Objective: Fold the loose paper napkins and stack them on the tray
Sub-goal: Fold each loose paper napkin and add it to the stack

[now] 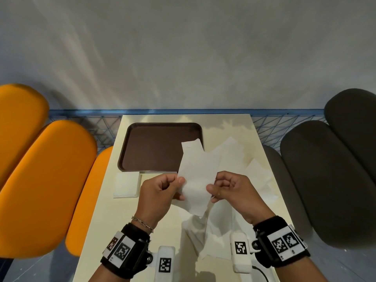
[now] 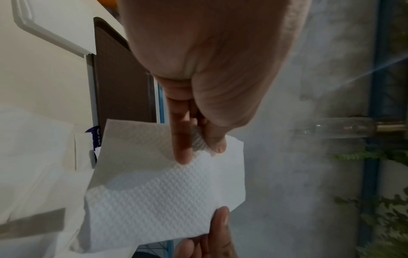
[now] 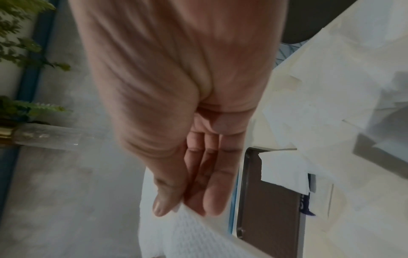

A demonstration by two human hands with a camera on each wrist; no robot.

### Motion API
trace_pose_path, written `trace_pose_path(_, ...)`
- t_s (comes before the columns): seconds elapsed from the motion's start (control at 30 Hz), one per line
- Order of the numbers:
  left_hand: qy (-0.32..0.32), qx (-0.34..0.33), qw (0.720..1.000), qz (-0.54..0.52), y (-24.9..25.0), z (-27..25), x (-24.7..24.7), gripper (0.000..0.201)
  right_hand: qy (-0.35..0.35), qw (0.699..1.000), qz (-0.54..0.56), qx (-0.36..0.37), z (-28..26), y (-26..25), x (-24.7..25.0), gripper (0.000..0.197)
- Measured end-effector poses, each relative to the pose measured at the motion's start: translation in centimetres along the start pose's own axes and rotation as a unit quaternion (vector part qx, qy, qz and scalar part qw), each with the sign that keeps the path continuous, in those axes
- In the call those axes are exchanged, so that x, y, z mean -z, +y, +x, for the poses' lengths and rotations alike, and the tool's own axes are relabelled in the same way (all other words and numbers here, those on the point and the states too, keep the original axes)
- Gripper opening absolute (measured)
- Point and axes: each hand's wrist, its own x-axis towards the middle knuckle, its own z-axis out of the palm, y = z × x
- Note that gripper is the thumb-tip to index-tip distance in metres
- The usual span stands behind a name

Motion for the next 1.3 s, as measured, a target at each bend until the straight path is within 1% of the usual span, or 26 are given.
trace_pose_path(0.07,-0.001,0.006,1.000,-0.003,0.0,0.0,-0.1,0.008,0.015,1.000,-0.007,0.005,0.1,0.0,0.1,0.010)
trace_pose_path(0.17,-0.005,0.017,1.000,-0.024,-0.2,0.0,-0.2,0.009,0.008,1.000,-0.011,0.001,0.0,-0.2,-0.1,0.004)
trace_pose_path(0.23,-0.009,0.018,0.999,-0.040,0.0,-0.1,-0.2,0.011,0.000,1.000,-0.007,-0.006,-0.1,-0.4,-0.2,0.010)
trace_pose_path(0.3,-0.023,0.017,0.999,-0.045,0.3,-0.2,-0.2,0.023,-0.013,1.000,0.006,-0.016,-0.2,-0.6,-0.3,0.007)
trace_pose_path(0.4,-0.035,0.026,0.998,-0.045,0.3,0.1,0.0,0.043,-0.009,0.999,0.022,-0.021,0.0,-0.7,-0.5,0.012)
trace_pose_path(0.5,-0.024,0.048,0.995,-0.083,0.2,0.2,0.1,0.054,0.021,0.999,0.037,-0.014,0.3,-0.6,-0.5,0.010)
trace_pose_path(0.57,-0.017,0.057,0.993,-0.106,0.2,0.2,0.2,0.055,0.030,0.999,0.042,-0.013,0.6,-0.4,-0.4,0.010)
trace_pose_path(0.7,-0.006,0.057,0.992,-0.108,-0.1,0.5,0.2,0.050,0.033,0.997,0.061,-0.030,1.0,-0.3,-0.5,0.014)
trace_pose_path(0.77,-0.020,0.058,0.992,-0.110,-0.3,0.5,0.4,0.046,0.015,0.998,0.045,-0.040,1.0,-0.5,-0.7,0.019)
trace_pose_path(0.83,-0.048,0.061,0.992,-0.104,-0.5,0.6,0.6,0.043,0.005,0.999,0.019,-0.044,1.3,-0.7,-1.0,0.026)
trace_pose_path(0.9,-0.071,0.076,0.990,-0.091,-0.9,0.8,0.7,0.042,0.032,0.998,0.032,-0.040,1.7,-1.0,-1.1,0.022)
trace_pose_path(1.0,-0.087,0.099,0.990,-0.057,-2.0,1.3,0.7,0.037,0.062,0.998,0.021,-0.005,2.4,-1.3,-0.8,0.019)
trace_pose_path(1.1,-0.089,0.102,0.990,-0.035,-2.5,1.5,0.6,0.016,0.073,0.997,-0.004,0.021,2.6,-1.5,-0.3,0.019)
trace_pose_path(1.17,-0.097,0.110,0.989,-0.037,-2.4,1.6,0.4,0.008,0.094,0.995,0.004,0.024,2.7,-1.5,-0.1,0.024)
trace_pose_path(1.23,-0.109,0.120,0.985,-0.052,-2.2,1.6,0.3,0.009,0.115,0.993,0.027,0.014,2.9,-1.5,-0.1,0.032)
trace_pose_path(1.3,-0.114,0.132,0.983,-0.065,-2.2,1.7,0.1,0.014,0.103,0.993,0.051,-0.011,2.8,-1.4,-0.3,0.041)
